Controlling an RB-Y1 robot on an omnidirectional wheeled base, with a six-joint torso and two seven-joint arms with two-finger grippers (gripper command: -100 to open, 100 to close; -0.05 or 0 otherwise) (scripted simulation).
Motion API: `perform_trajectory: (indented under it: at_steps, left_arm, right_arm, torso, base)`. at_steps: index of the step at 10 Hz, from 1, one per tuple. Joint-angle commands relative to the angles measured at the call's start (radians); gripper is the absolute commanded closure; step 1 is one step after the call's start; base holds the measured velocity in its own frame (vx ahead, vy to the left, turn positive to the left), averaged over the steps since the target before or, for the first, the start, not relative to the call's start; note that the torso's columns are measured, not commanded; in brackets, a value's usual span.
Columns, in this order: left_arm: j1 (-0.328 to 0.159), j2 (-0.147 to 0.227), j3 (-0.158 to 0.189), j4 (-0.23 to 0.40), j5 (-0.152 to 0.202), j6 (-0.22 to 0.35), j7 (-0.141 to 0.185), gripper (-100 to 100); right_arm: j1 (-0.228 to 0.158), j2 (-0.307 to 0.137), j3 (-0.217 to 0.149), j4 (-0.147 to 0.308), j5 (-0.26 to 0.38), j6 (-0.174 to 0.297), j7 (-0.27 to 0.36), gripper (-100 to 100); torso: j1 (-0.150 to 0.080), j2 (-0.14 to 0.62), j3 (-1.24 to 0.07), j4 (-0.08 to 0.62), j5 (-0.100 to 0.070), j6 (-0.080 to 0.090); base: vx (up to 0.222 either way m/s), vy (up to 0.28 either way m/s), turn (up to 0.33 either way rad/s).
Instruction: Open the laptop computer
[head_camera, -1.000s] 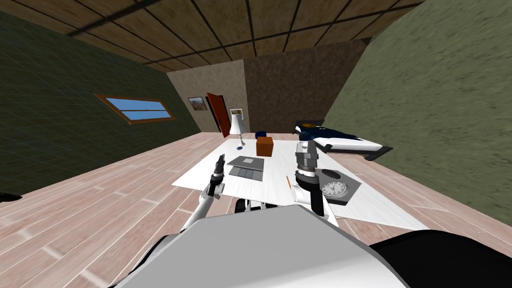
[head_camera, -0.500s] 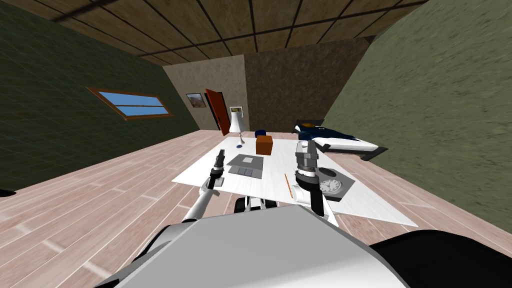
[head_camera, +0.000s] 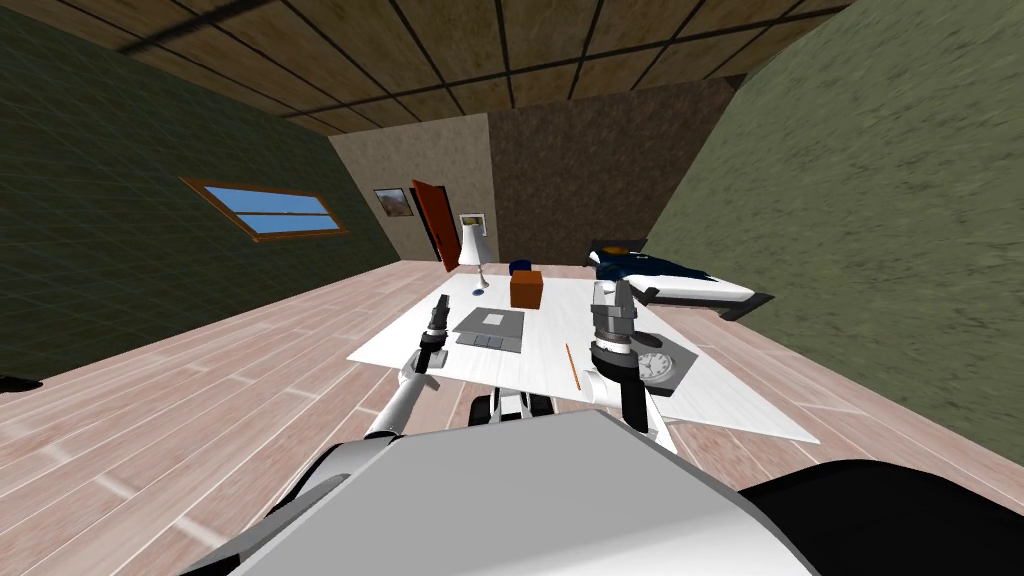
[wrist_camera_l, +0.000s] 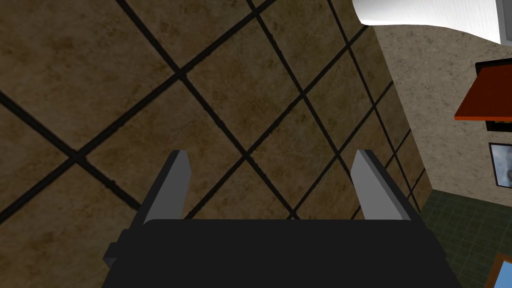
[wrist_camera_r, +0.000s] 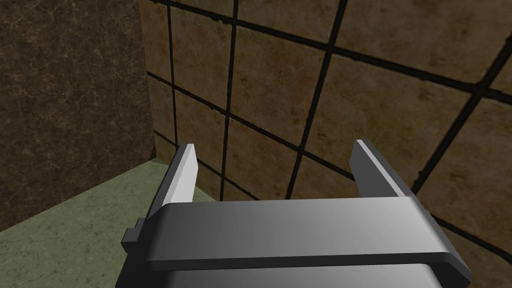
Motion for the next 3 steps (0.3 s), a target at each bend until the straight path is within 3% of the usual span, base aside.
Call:
perform_trajectory:
  at_steps: [1,3]
  left_arm:
    - [0.000,0.000,0.000,0.000,0.000,0.000,0.000,0]
    - [0.000,0.000,0.000,0.000,0.000,0.000,0.000,0]
  right_arm:
    - [0.000,0.000,0.000,0.000,0.000,0.000,0.000,0]
    - [0.000,0.000,0.000,0.000,0.000,0.000,0.000,0]
  torso:
    - [-0.001,0.001,0.001,0.000,0.000,0.000]
    - [-0.001,0.002,0.001,0.001,0.000,0.000]
  base:
    - [0.000,0.000,0.000]
    - [0.000,0.000,0.000]
